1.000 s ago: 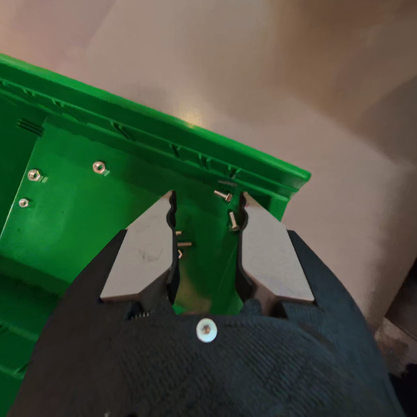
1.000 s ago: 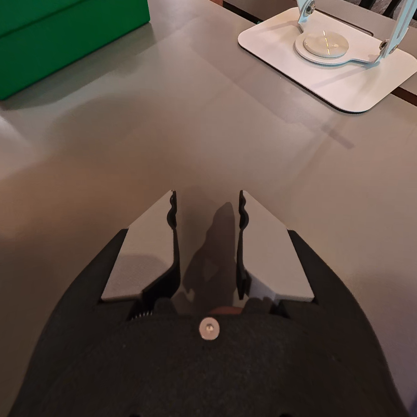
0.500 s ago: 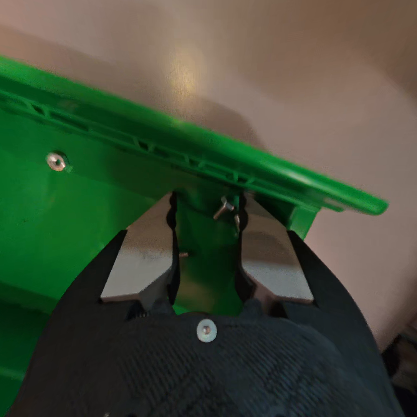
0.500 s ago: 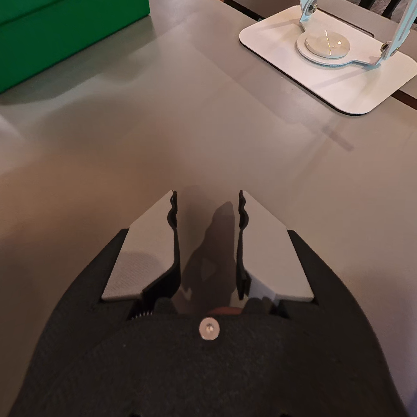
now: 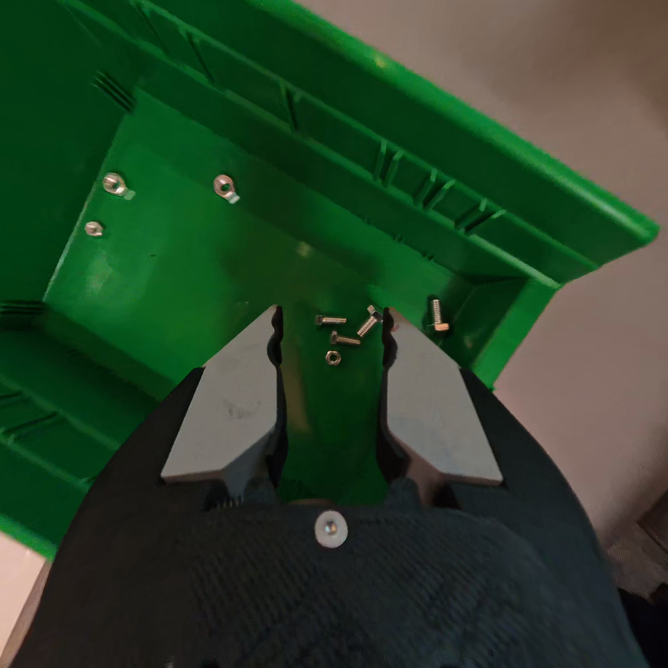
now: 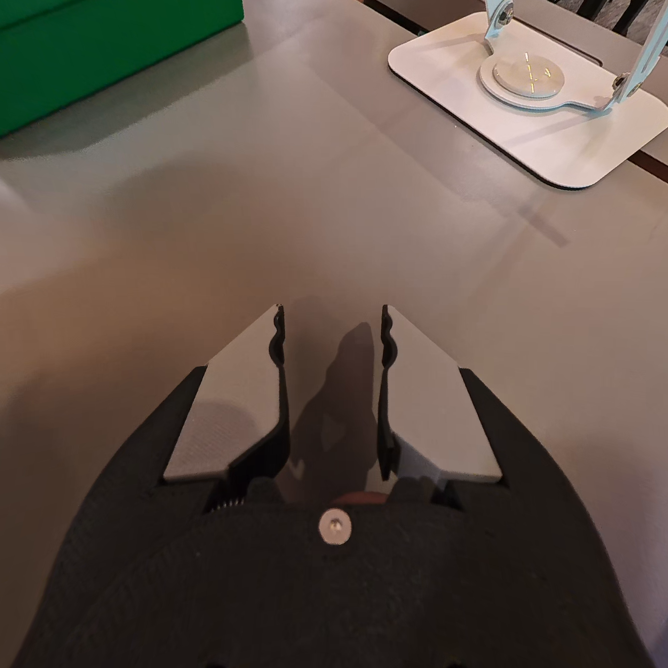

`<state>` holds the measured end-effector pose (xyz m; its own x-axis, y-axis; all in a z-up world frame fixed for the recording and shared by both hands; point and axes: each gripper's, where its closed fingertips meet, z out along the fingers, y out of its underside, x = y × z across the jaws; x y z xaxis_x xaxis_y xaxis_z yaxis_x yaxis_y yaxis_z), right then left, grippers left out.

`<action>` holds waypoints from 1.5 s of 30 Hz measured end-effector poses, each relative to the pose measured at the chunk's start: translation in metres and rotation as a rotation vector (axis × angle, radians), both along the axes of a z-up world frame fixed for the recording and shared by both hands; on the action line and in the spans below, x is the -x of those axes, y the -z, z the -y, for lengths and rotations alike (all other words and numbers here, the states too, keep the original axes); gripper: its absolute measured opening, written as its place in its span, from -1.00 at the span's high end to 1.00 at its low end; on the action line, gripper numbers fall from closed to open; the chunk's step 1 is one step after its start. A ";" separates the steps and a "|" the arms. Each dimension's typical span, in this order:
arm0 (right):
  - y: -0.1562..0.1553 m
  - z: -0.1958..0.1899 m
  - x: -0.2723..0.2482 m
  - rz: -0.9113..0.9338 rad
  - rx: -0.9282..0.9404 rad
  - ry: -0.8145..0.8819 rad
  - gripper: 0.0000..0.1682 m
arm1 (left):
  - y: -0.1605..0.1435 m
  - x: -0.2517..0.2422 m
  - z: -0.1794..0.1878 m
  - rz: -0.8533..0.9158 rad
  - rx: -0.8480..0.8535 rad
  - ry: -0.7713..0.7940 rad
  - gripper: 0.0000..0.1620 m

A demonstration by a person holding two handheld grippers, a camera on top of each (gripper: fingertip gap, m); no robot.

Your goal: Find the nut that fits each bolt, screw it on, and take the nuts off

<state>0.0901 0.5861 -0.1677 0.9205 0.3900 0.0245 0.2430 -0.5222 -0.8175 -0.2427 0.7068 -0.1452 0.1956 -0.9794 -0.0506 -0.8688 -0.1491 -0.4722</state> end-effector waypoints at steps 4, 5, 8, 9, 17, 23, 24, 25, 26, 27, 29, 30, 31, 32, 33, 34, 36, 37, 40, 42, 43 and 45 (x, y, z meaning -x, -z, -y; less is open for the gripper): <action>0.000 0.000 0.000 0.001 0.000 -0.002 0.40 | -0.017 0.002 -0.003 0.075 -0.018 -0.026 0.55; 0.000 0.000 0.000 0.001 0.000 -0.002 0.40 | -0.017 0.001 -0.004 0.071 -0.023 -0.032 0.55; 0.000 0.000 0.000 0.000 0.000 -0.002 0.40 | -0.006 0.000 0.009 0.017 0.010 0.032 0.57; 0.000 0.000 0.000 -0.001 0.001 -0.002 0.40 | 0.000 0.003 0.010 -0.026 -0.011 0.055 0.58; 0.000 0.001 0.001 -0.001 0.003 -0.004 0.41 | 0.037 0.001 0.029 -0.199 0.053 0.162 0.53; -0.001 0.002 0.001 0.003 -0.005 -0.007 0.41 | 0.040 0.000 0.027 -0.203 0.040 0.160 0.84; -0.001 0.002 0.001 0.005 -0.005 -0.009 0.41 | 0.040 0.000 0.026 -0.201 0.032 0.161 0.85; 0.000 0.002 0.002 0.006 -0.003 -0.009 0.41 | 0.039 -0.002 0.023 -0.193 0.019 0.157 0.84; 0.000 0.002 0.002 0.006 -0.002 -0.010 0.41 | 0.038 -0.004 0.022 -0.182 0.018 0.150 0.85; 0.000 0.002 0.002 0.004 -0.001 -0.010 0.41 | 0.035 -0.005 0.020 -0.167 0.018 0.139 0.85; -0.001 0.002 0.001 -0.003 -0.002 -0.009 0.41 | 0.024 -0.007 0.013 -0.110 -0.005 0.110 0.85; -0.001 0.002 0.001 -0.006 -0.004 -0.008 0.41 | 0.013 -0.008 0.008 -0.062 -0.021 0.084 0.85; -0.002 0.002 0.001 -0.009 -0.009 -0.008 0.41 | 0.000 -0.011 0.002 0.003 -0.043 0.050 0.84; -0.003 0.003 0.001 -0.011 -0.014 -0.009 0.41 | -0.017 -0.014 -0.004 0.088 -0.073 0.014 0.84; -0.004 0.003 0.001 -0.012 -0.021 -0.011 0.42 | -0.038 -0.019 -0.008 0.190 -0.103 -0.015 0.84; -0.005 0.004 0.002 -0.014 -0.028 -0.015 0.42 | -0.061 -0.026 -0.008 0.306 -0.124 -0.022 0.84; -0.009 0.007 0.005 -0.018 -0.049 -0.029 0.42 | -0.104 -0.045 0.010 0.535 -0.132 0.049 0.85; -0.011 0.009 0.008 -0.027 -0.061 -0.042 0.43 | -0.123 -0.054 0.021 0.638 -0.135 0.081 0.85; -0.028 0.020 0.031 -0.131 -0.104 -0.137 0.46 | -0.163 -0.085 0.061 0.877 -0.123 0.189 0.85; -0.050 0.030 0.052 -0.237 -0.157 -0.225 0.49 | -0.181 -0.107 0.102 1.015 -0.075 0.299 0.85; -0.063 0.036 0.063 -0.301 -0.187 -0.272 0.54 | -0.188 -0.119 0.122 1.079 -0.047 0.349 0.85; -0.086 0.050 0.081 -0.416 -0.231 -0.362 0.64 | -0.194 -0.144 0.157 1.183 0.035 0.424 0.85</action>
